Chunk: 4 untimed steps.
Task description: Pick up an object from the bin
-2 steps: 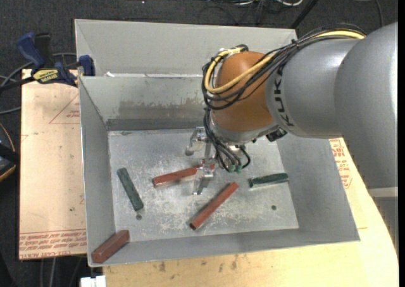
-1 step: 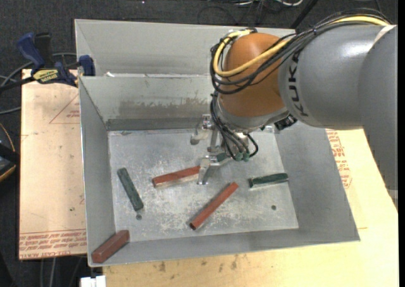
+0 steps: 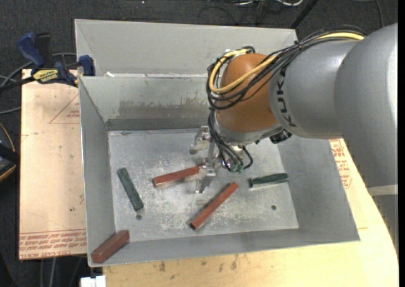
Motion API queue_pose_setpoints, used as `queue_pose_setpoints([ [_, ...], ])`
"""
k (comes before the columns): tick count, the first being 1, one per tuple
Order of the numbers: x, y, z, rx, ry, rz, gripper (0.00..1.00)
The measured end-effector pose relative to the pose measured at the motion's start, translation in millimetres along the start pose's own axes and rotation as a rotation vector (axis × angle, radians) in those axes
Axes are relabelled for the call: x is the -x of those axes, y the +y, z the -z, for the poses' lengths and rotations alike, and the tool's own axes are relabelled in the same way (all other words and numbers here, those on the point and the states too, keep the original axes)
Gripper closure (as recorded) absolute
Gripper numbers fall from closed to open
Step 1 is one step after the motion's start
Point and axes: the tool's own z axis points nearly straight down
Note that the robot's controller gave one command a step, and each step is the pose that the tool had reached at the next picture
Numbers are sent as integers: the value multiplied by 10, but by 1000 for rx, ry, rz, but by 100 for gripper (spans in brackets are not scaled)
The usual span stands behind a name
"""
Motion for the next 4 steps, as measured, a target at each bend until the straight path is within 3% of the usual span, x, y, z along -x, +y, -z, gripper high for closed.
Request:
queue_pose_setpoints([
  [1,239,81,-238,0,-3,96,100],
  [4,227,79,-186,-1,3,95,100],
])
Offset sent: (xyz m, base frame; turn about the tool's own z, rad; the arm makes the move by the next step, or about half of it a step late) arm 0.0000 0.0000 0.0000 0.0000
